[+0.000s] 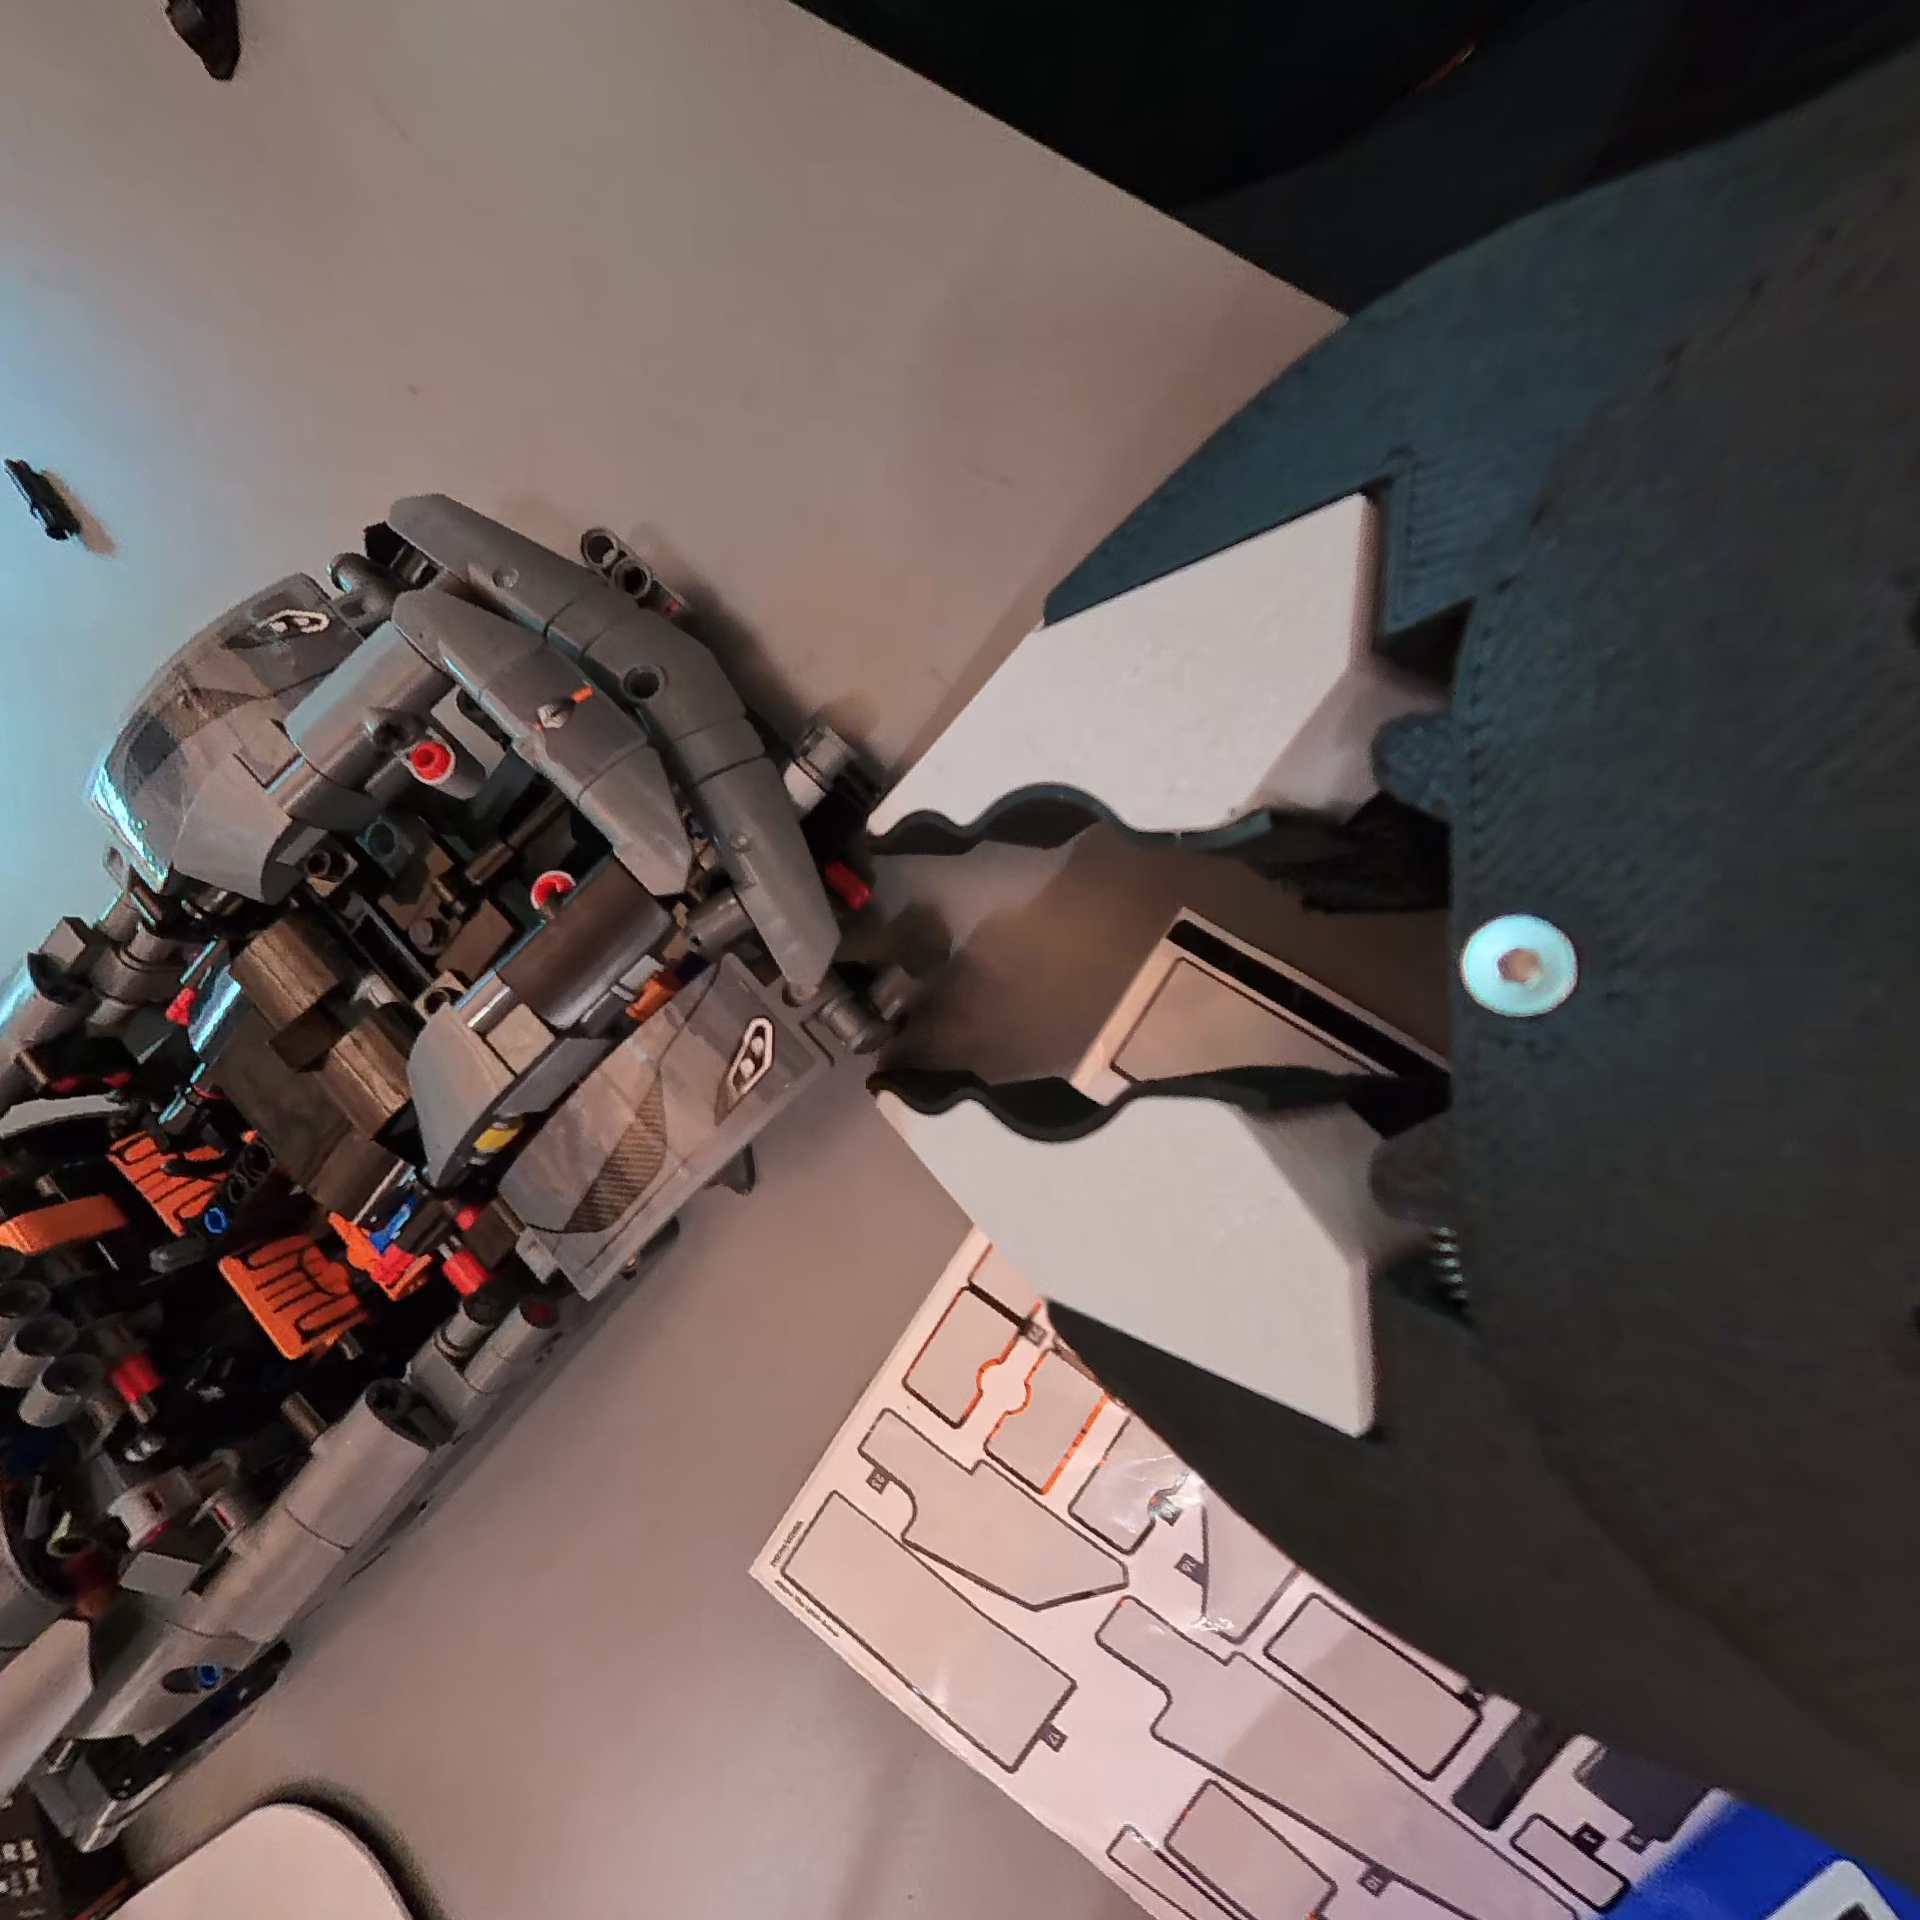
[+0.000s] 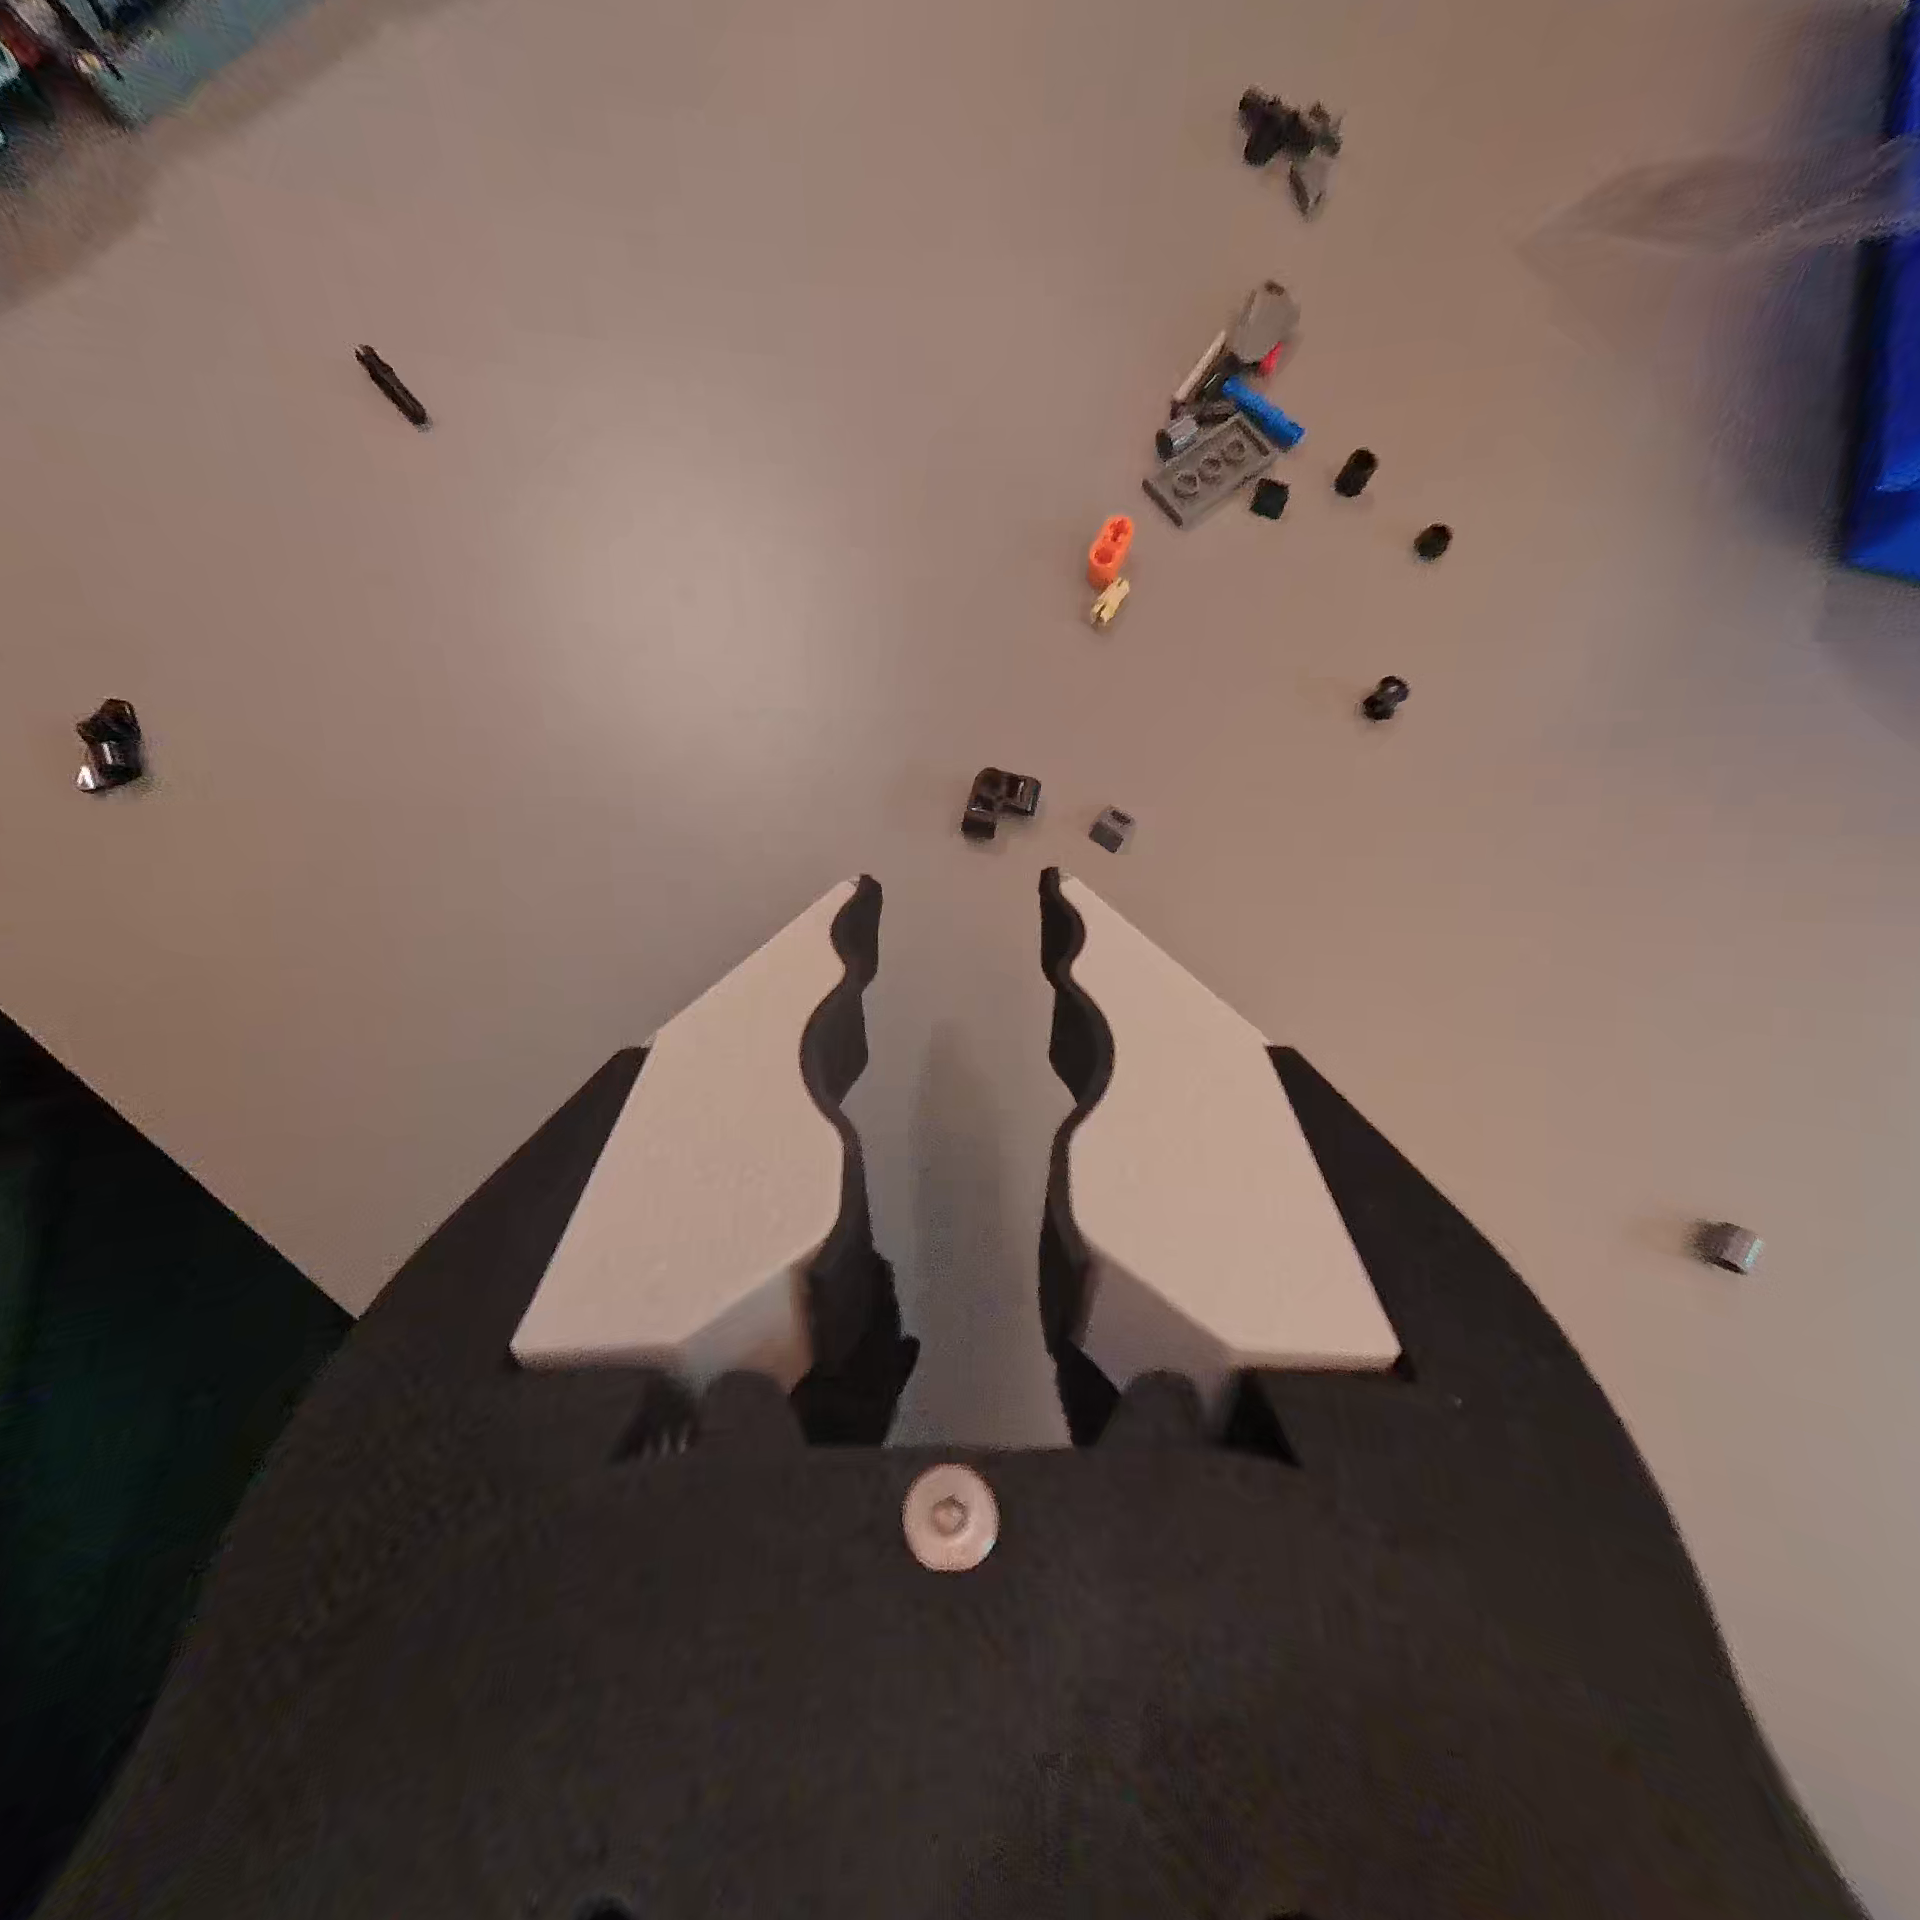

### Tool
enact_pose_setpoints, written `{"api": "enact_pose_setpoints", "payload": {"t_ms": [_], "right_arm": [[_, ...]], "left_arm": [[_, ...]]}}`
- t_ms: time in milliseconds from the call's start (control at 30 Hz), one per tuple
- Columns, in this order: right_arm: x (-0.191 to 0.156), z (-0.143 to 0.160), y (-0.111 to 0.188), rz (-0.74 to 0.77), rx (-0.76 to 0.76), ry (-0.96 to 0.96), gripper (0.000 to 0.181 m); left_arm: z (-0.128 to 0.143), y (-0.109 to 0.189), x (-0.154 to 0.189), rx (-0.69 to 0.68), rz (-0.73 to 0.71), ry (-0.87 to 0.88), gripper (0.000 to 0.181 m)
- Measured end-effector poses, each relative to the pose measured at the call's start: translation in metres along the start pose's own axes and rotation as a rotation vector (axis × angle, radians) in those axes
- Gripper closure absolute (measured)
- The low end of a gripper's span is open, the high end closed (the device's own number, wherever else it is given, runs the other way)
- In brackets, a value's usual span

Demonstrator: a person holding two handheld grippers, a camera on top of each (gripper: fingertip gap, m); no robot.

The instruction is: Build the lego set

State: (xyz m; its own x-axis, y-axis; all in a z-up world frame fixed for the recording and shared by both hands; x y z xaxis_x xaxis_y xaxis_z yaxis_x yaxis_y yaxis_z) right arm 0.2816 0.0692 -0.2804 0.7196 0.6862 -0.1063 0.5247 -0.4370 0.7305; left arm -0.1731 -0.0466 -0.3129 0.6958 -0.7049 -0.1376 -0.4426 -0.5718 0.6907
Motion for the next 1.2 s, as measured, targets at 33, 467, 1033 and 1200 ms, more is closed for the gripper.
{"api": "enact_pose_setpoints", "payload": {"t_ms": [33, 467, 1033, 1200], "right_arm": [[-0.002, 0.001, -0.005, -0.001, -0.015, 0.002, 0.151], [0.003, -0.002, -0.044, -0.011, -0.074, -0.040, 0.175], [-0.039, -0.017, -0.059, -0.164, -0.071, 0.070, 0.177], [-0.067, -0.022, -0.063, -0.247, -0.074, 0.127, 0.177]], "left_arm": [[-0.001, -0.001, 0.001, 0.000, 0.002, -0.004, 0.143], [-0.018, -0.015, 0.017, 0.010, 0.032, -0.062, 0.148], [-0.068, -0.057, 0.063, 0.039, 0.144, -0.202, 0.149], [-0.087, -0.074, 0.078, 0.052, 0.176, -0.251, 0.146]]}}
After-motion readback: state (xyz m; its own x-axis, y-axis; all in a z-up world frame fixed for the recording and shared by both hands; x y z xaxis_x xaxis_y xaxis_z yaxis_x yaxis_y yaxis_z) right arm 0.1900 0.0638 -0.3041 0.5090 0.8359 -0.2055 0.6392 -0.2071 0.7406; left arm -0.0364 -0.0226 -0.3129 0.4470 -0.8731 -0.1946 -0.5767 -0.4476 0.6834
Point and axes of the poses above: each gripper's, where its closed fingertips meet, y back along the fingers, z out of its underside, x = y × z across the jaws, the point moved 4 cm from there along y, back along the fingers, and after that the axes turned 8 degrees about -y, right-handed, at the moved point
